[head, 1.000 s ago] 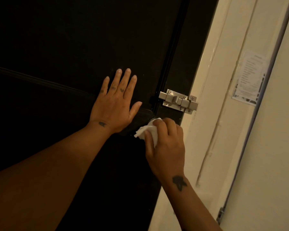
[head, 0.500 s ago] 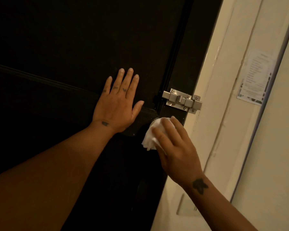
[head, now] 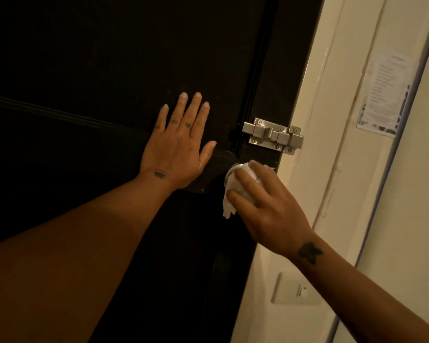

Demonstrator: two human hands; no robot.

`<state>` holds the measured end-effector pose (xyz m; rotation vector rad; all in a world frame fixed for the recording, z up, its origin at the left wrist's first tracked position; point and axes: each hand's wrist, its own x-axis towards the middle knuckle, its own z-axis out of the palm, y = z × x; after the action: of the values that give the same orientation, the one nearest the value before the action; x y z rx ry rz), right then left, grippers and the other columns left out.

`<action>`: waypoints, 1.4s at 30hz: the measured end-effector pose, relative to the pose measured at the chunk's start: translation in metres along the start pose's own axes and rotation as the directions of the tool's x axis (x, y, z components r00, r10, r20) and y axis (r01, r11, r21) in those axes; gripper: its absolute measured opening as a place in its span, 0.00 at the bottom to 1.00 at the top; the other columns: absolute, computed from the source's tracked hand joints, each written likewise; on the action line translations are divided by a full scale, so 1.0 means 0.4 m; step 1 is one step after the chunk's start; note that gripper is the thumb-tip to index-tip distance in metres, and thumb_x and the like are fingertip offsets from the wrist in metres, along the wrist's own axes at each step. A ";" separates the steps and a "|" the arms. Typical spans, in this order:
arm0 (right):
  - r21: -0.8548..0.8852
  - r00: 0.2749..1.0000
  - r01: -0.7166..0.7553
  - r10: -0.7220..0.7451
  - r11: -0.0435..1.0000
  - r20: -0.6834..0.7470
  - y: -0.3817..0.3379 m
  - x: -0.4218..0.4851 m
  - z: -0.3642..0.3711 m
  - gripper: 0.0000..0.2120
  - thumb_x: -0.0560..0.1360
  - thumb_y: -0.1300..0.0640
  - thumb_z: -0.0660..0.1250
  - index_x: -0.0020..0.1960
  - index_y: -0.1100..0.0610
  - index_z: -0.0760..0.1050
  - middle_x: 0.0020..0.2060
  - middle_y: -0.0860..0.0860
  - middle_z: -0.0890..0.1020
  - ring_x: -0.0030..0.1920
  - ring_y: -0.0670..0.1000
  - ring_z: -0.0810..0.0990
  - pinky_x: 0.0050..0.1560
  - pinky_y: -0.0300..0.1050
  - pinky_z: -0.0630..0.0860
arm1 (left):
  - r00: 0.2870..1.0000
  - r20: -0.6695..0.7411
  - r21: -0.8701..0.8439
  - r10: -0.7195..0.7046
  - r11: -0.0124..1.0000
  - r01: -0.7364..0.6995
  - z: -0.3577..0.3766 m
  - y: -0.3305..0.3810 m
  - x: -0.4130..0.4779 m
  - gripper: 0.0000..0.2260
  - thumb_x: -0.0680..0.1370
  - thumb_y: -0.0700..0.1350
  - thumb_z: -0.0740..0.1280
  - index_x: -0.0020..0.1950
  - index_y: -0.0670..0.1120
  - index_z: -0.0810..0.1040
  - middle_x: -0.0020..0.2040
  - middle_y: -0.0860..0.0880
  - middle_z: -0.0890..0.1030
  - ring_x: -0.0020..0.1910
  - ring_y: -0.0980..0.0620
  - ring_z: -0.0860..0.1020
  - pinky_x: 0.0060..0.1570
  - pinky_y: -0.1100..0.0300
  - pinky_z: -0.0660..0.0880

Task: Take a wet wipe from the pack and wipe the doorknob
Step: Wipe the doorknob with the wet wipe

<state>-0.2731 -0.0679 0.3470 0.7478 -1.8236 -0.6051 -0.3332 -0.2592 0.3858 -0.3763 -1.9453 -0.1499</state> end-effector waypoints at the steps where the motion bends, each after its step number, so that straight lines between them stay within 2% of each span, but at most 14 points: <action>1: -0.012 0.999 0.036 -0.036 0.999 0.011 0.009 -0.002 0.000 0.17 0.71 0.53 0.63 0.58 0.57 0.68 0.61 0.61 0.68 0.62 0.64 0.64 0.60 0.57 0.64 | 1.000 0.006 0.000 0.002 1.000 -0.002 0.000 0.000 0.001 0.29 0.77 0.56 0.45 0.74 0.44 0.41 0.77 0.44 0.44 0.75 0.45 0.42 0.71 0.49 0.39; 3: 0.054 1.000 0.007 -0.007 0.999 0.004 0.017 0.002 -0.011 0.16 0.73 0.52 0.60 0.59 0.57 0.69 0.61 0.60 0.69 0.61 0.63 0.66 0.58 0.53 0.67 | 1.000 0.008 -0.008 0.003 1.000 -0.003 -0.001 -0.001 0.002 0.29 0.78 0.56 0.46 0.74 0.44 0.41 0.77 0.44 0.44 0.75 0.45 0.42 0.72 0.48 0.39; 5: 0.211 0.990 -0.134 0.141 0.968 -0.017 0.004 0.009 -0.023 0.16 0.75 0.51 0.57 0.59 0.58 0.71 0.59 0.62 0.74 0.59 0.62 0.71 0.53 0.50 0.73 | 1.000 0.003 -0.013 0.006 1.000 -0.006 -0.002 -0.002 0.001 0.29 0.78 0.56 0.46 0.74 0.44 0.42 0.77 0.44 0.45 0.75 0.45 0.42 0.72 0.48 0.40; 9: 0.339 0.932 -0.319 0.357 0.885 -0.054 -0.038 0.018 -0.017 0.17 0.75 0.51 0.56 0.59 0.58 0.71 0.58 0.62 0.75 0.57 0.59 0.71 0.51 0.46 0.71 | 1.000 0.000 -0.003 0.009 1.000 -0.009 0.002 -0.003 0.001 0.29 0.78 0.56 0.45 0.74 0.44 0.42 0.77 0.44 0.44 0.75 0.45 0.42 0.71 0.48 0.40; 16: 0.110 0.987 -0.152 0.157 0.982 -0.033 -0.033 0.007 0.002 0.15 0.73 0.51 0.57 0.56 0.57 0.71 0.61 0.57 0.66 0.62 0.64 0.65 0.57 0.62 0.72 | 1.000 -0.017 -0.012 -0.009 1.000 0.008 0.001 -0.001 0.002 0.29 0.78 0.55 0.46 0.74 0.44 0.40 0.77 0.44 0.42 0.75 0.45 0.41 0.70 0.48 0.38; 20: 0.177 0.985 -0.169 0.173 0.970 -0.009 -0.020 0.009 -0.013 0.16 0.74 0.51 0.57 0.57 0.56 0.72 0.60 0.58 0.70 0.61 0.61 0.67 0.56 0.52 0.71 | 1.000 -0.023 -0.008 -0.018 1.000 0.018 0.001 0.000 0.002 0.29 0.78 0.55 0.45 0.74 0.44 0.40 0.77 0.44 0.43 0.75 0.45 0.42 0.72 0.47 0.41; 24: 0.514 0.886 -0.389 0.464 0.765 -0.020 -0.038 0.022 -0.024 0.17 0.76 0.50 0.54 0.59 0.55 0.72 0.56 0.56 0.76 0.54 0.50 0.73 0.52 0.39 0.72 | 1.000 -0.015 -0.013 -0.018 1.000 0.018 0.001 0.000 0.003 0.29 0.77 0.56 0.43 0.74 0.44 0.40 0.77 0.44 0.44 0.75 0.45 0.42 0.72 0.47 0.41; 27: 0.713 0.737 -0.453 0.675 0.536 -0.039 -0.052 0.024 -0.017 0.15 0.76 0.49 0.54 0.58 0.51 0.72 0.51 0.49 0.78 0.51 0.43 0.76 0.51 0.35 0.73 | 1.000 0.009 -0.017 0.003 1.000 -0.003 -0.004 0.002 0.002 0.29 0.77 0.55 0.44 0.73 0.44 0.40 0.77 0.44 0.43 0.75 0.45 0.42 0.72 0.48 0.40; 29: 0.751 0.649 -0.482 0.760 0.451 -0.039 -0.066 0.020 -0.016 0.15 0.76 0.48 0.55 0.59 0.50 0.71 0.51 0.48 0.79 0.50 0.38 0.76 0.51 0.32 0.74 | 1.000 0.000 -0.015 0.016 1.000 -0.016 -0.002 0.000 0.001 0.29 0.77 0.55 0.44 0.73 0.43 0.40 0.77 0.44 0.43 0.75 0.45 0.42 0.71 0.48 0.39; 31: 0.699 0.652 -0.510 0.755 0.502 -0.066 -0.085 0.027 -0.019 0.14 0.76 0.52 0.57 0.59 0.53 0.73 0.52 0.51 0.79 0.50 0.38 0.75 0.51 0.30 0.72 | 1.000 -0.022 -0.012 0.018 1.000 -0.018 0.000 -0.002 0.000 0.29 0.77 0.55 0.44 0.73 0.43 0.41 0.77 0.44 0.44 0.75 0.45 0.43 0.70 0.49 0.38; 35: 0.575 0.750 -0.517 0.660 0.634 -0.053 -0.081 0.048 -0.032 0.16 0.74 0.52 0.57 0.57 0.57 0.75 0.55 0.56 0.78 0.53 0.50 0.76 0.53 0.42 0.74 | 0.999 -0.041 -0.021 0.015 1.000 -0.016 0.004 -0.003 0.003 0.29 0.77 0.55 0.44 0.74 0.43 0.41 0.77 0.43 0.44 0.75 0.45 0.42 0.68 0.50 0.37; 37: 0.669 0.722 -0.499 0.691 0.551 -0.030 -0.061 0.044 -0.038 0.12 0.76 0.54 0.58 0.56 0.55 0.76 0.50 0.51 0.80 0.49 0.43 0.77 0.50 0.34 0.74 | 0.999 -0.049 -0.027 0.009 1.000 -0.010 0.004 -0.004 0.003 0.29 0.77 0.55 0.45 0.74 0.43 0.41 0.77 0.43 0.44 0.75 0.44 0.43 0.69 0.50 0.37; 40: 0.787 0.610 -0.500 0.792 0.361 0.023 -0.046 0.020 -0.046 0.10 0.77 0.61 0.61 0.55 0.52 0.74 0.42 0.41 0.79 0.44 0.34 0.77 0.43 0.26 0.72 | 0.997 -0.071 -0.015 -0.001 1.000 0.000 0.008 -0.002 0.000 0.29 0.77 0.55 0.45 0.73 0.42 0.42 0.77 0.43 0.46 0.75 0.45 0.44 0.69 0.50 0.39; 42: 0.744 0.623 -0.512 0.782 0.429 -0.022 -0.052 0.007 -0.046 0.10 0.76 0.60 0.62 0.57 0.52 0.74 0.44 0.41 0.78 0.45 0.32 0.76 0.46 0.25 0.72 | 0.997 -0.078 -0.007 -0.003 1.000 0.003 0.010 -0.001 0.000 0.29 0.77 0.55 0.45 0.73 0.42 0.42 0.77 0.43 0.46 0.75 0.45 0.43 0.69 0.50 0.39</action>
<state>-0.2521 -0.0853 0.3405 0.4551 -1.7591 0.7737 -0.3369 -0.2583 0.3841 -0.3665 -1.8692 -0.1708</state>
